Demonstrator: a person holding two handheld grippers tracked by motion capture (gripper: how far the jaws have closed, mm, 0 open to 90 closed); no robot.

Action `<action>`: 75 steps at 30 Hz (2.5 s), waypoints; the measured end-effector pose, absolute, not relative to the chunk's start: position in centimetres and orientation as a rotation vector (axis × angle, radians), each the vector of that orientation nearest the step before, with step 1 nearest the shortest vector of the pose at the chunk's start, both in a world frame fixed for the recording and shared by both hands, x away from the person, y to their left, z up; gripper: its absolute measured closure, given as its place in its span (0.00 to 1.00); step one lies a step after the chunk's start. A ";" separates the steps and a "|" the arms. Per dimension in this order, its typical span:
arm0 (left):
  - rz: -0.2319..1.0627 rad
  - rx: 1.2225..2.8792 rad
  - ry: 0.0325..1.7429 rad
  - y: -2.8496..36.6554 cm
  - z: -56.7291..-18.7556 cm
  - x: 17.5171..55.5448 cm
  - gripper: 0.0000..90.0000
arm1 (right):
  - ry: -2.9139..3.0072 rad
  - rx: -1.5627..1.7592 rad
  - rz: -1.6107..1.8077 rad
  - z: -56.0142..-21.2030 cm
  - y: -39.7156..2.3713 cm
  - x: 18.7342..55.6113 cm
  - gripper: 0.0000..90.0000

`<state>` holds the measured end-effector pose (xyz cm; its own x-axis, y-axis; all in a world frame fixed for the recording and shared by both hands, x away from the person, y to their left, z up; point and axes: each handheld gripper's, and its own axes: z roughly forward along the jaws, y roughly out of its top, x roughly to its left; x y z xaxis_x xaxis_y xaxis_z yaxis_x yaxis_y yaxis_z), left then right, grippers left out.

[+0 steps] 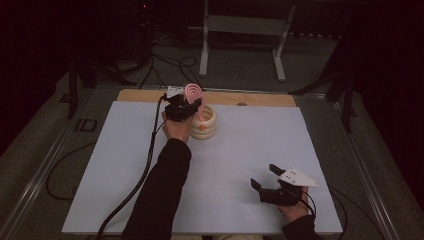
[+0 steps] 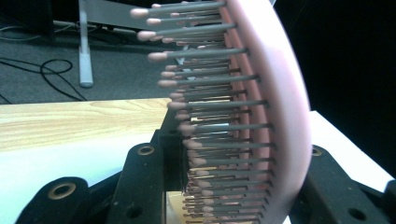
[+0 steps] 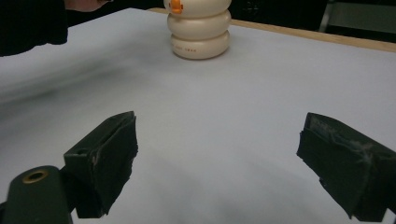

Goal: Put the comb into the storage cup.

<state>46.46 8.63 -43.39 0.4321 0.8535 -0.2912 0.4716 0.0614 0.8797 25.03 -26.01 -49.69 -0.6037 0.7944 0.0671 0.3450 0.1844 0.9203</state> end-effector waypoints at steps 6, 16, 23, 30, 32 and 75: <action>0.427 1.587 1.211 8.9 -43.5 46.5 0.68 | 2.038 1.067 1.406 -49.7 -26.0 25.0 0.12; 0.453 1.610 1.230 9.3 -43.7 46.5 0.63 | 2.041 1.067 1.403 -49.7 -25.9 25.0 0.12; 0.452 1.593 1.251 10.0 -44.3 46.4 0.60 | 2.044 1.067 1.401 -49.7 -25.9 25.1 0.12; 0.466 1.605 1.248 10.3 -44.3 46.4 0.53 | 2.045 1.066 1.404 -49.8 -25.8 25.1 0.12; 0.474 1.601 1.256 10.3 -44.2 46.3 0.49 | 2.047 1.064 1.401 -49.8 -25.8 25.1 0.12; 0.575 1.702 1.290 10.5 -44.5 45.3 0.00 | 2.047 1.064 1.401 -49.8 -25.8 25.1 0.12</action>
